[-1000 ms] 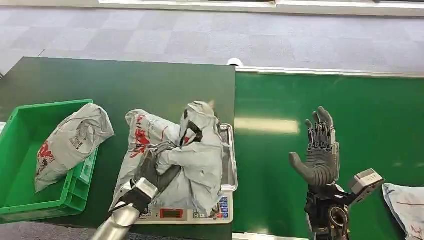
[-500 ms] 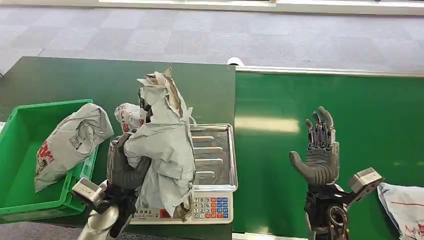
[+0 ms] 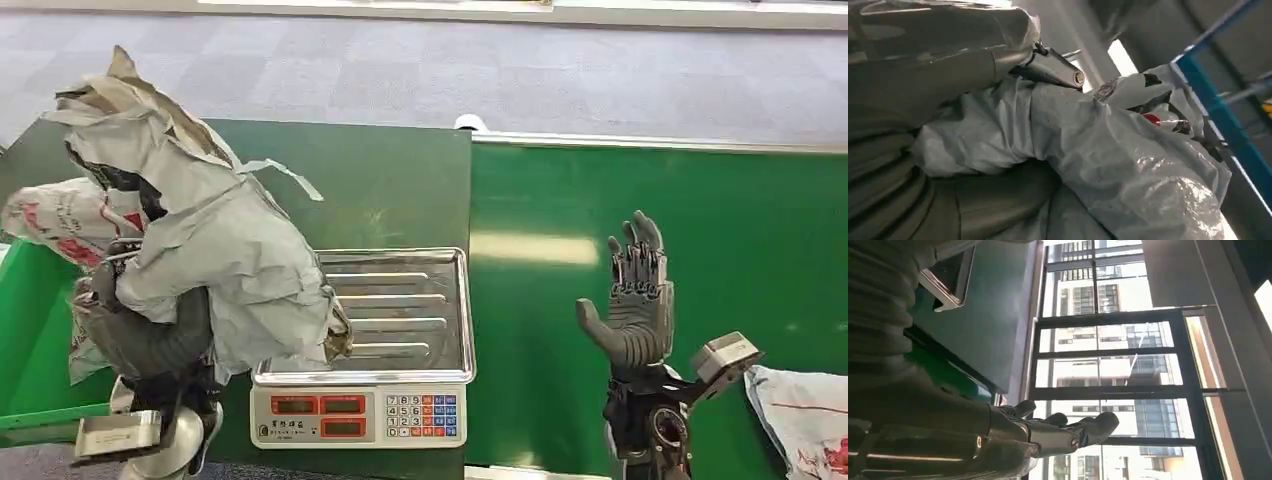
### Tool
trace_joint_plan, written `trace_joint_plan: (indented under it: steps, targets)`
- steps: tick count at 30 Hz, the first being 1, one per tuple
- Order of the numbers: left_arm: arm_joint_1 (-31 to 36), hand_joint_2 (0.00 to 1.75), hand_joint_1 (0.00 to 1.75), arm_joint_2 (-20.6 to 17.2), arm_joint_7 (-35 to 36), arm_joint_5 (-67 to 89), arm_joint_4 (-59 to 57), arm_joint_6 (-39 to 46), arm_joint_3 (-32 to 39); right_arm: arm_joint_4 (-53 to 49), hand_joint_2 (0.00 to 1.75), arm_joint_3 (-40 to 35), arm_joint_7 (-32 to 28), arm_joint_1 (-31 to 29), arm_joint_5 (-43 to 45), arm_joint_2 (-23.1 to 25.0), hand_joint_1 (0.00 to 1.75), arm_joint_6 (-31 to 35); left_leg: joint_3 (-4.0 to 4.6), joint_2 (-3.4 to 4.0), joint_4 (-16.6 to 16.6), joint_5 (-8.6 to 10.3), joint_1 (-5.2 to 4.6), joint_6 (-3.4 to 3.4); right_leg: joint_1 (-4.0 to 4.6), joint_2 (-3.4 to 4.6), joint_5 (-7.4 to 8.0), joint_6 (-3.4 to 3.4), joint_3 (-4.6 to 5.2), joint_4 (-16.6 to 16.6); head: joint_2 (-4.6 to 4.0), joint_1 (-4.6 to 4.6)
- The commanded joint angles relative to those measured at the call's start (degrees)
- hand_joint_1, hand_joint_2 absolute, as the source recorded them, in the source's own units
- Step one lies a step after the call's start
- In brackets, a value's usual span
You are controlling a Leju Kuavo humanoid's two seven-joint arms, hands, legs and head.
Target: Moved the parcel from conveyor to table for the left to box.
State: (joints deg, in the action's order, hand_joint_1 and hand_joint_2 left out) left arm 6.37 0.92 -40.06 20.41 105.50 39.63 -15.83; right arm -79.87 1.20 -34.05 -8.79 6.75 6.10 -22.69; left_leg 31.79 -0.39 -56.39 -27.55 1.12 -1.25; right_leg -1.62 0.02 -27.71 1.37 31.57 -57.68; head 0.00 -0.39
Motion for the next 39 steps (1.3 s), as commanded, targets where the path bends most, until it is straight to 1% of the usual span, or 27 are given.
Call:
trace_joint_plan:
  steps: [1,2,5,9,10,14,17,23,26,28,30,31,32,33,35,37,38,39]
  targets:
    - [0.4,1.75,1.75,0.4,0.1,0.7,2.1,0.4,3.5,3.7,1.75,-1.3,-0.1,-1.8,0.0,-1.0,0.0,0.3,0.03,0.08,0.0,0.02,0.01,0.05,0.03,0.03,0.05,-0.08,0.05,0.0,0.0,0.0]
    - [0.4,1.75,1.75,0.4,0.1,0.7,2.1,0.4,3.5,3.7,1.75,-1.3,-0.1,-1.8,0.0,-1.0,0.0,0.3,0.1,0.15,0.1,0.11,0.04,0.13,0.09,0.07,0.17,-0.19,0.12,0.1,0.0,0.0]
    - [0.4,1.75,1.75,0.4,0.1,0.7,2.1,0.4,3.5,3.7,1.75,-1.3,-0.1,-1.8,0.0,-1.0,0.0,0.3,0.02,0.08,0.0,0.02,0.01,0.06,0.04,0.04,0.05,-0.09,0.04,0.0,0.0,0.0]
    - [0.4,1.75,1.75,0.4,0.1,0.7,2.1,0.4,3.5,3.7,1.75,-1.3,-0.1,-1.8,0.0,-1.0,0.0,0.3,0.06,0.17,0.1,0.08,0.04,0.12,0.08,0.1,0.15,-0.19,0.1,0.1,0.0,-0.02]
    - [0.4,1.75,1.75,0.4,0.1,0.7,2.1,0.4,3.5,3.7,1.75,-1.3,-0.1,-1.8,0.0,-1.0,0.0,0.3,0.02,0.07,0.0,0.02,0.01,0.07,0.03,0.03,0.05,-0.1,0.04,0.0,0.0,0.0]
    - [0.4,1.75,1.75,0.4,0.1,0.7,2.1,0.4,3.5,3.7,1.75,-1.3,-0.1,-1.8,0.0,-1.0,0.0,0.3,0.04,0.1,0.0,0.05,0.02,0.09,0.05,0.05,0.09,-0.13,0.07,0.1,0.0,-0.02]
    - [0.8,1.75,1.75,3.5,0.1,8.6,4.3,0.4,9.4,4.0,1.75,-1.4,-0.3,-1.9,0.2,-1.3,0.0,0.5,0.01,0.06,0.0,0.01,0.01,0.05,0.03,0.03,0.03,-0.07,0.04,0.0,0.0,0.0]
    - [3.0,1.75,1.75,7.3,0.1,18.3,7.3,0.4,21.4,3.7,1.75,-1.2,-0.5,-1.7,0.4,-1.5,0.0,1.1,0.1,0.14,0.0,0.05,0.04,0.08,0.07,0.07,0.09,-0.15,0.14,0.0,0.0,0.0]
    - [5.7,1.75,1.75,10.3,0.1,27.7,11.7,0.4,30.5,2.6,1.75,-1.0,-0.5,-0.6,0.5,-1.5,0.0,1.5,0.06,0.1,0.0,0.0,0.04,0.04,0.05,0.06,0.04,-0.09,0.1,0.0,0.0,0.0]
    - [6.6,1.75,1.75,10.2,0.1,31.7,13.3,0.4,34.0,1.2,1.75,-0.6,-0.5,0.8,0.6,-1.6,0.0,1.9,0.12,0.13,-0.1,0.0,0.05,0.05,0.07,0.08,0.05,-0.11,0.16,0.0,0.0,0.0]
    - [7.1,1.75,1.75,10.5,0.1,34.8,13.4,0.4,35.7,0.2,1.75,-0.2,-0.6,1.9,0.6,-1.6,0.0,2.0,0.06,0.1,0.0,0.02,0.04,0.06,0.07,0.04,0.05,-0.12,0.1,0.0,0.0,-0.02]
    - [6.4,1.75,1.75,13.7,14.5,49.6,-1.2,0.4,42.7,-2.5,1.75,1.4,-1.1,4.1,-0.1,-0.6,0.0,3.3,0.03,0.03,0.0,0.01,0.02,0.05,0.04,-0.02,0.02,-0.09,0.06,0.0,0.0,0.0]
    - [8.7,1.75,1.75,12.5,14.5,48.4,-17.3,0.4,46.2,-4.9,1.75,2.5,-0.7,5.8,-0.6,-0.2,0.0,2.6,0.07,0.08,0.1,0.09,0.06,0.13,0.11,0.0,0.12,-0.21,0.09,0.2,0.0,-0.02]
    - [10.7,1.75,1.75,12.3,12.1,47.1,-21.0,0.4,50.9,-6.3,1.75,3.1,-0.3,6.9,-0.7,-0.1,0.0,2.1,-0.35,-0.27,0.4,0.18,-0.16,0.06,-0.13,-0.3,0.01,-0.12,-0.32,0.2,0.0,0.0]
    - [12.5,1.75,1.75,12.1,10.8,48.0,-24.9,0.4,54.6,-6.9,1.75,3.8,0.0,7.2,-0.8,0.2,0.0,1.6,-0.34,-0.28,0.4,0.19,-0.2,0.04,-0.18,-0.33,-0.01,-0.13,-0.18,0.2,0.0,0.02]
    - [12.5,1.75,1.75,12.5,11.2,48.7,-26.2,0.4,55.0,-6.8,1.75,4.0,0.0,7.1,-0.9,0.3,0.0,1.3,-0.17,-0.19,0.2,0.15,-0.14,0.03,-0.13,-0.18,0.04,-0.11,-0.09,0.1,0.0,0.0]
    - [12.2,1.75,1.75,11.7,13.6,48.5,-26.8,0.4,53.3,-6.7,1.75,4.1,0.0,7.0,-0.9,0.4,0.0,1.2,-0.07,0.09,0.1,0.06,0.03,0.01,0.06,0.07,0.08,-0.14,0.0,0.1,0.0,-0.02]
    - [11.7,1.75,1.75,11.1,15.6,48.6,-27.3,0.4,51.7,-6.7,1.75,4.2,0.1,7.0,-0.9,0.5,0.0,1.1,-0.03,0.35,0.1,0.07,0.01,0.04,0.06,0.2,0.19,-0.27,0.14,0.1,0.0,-0.02]
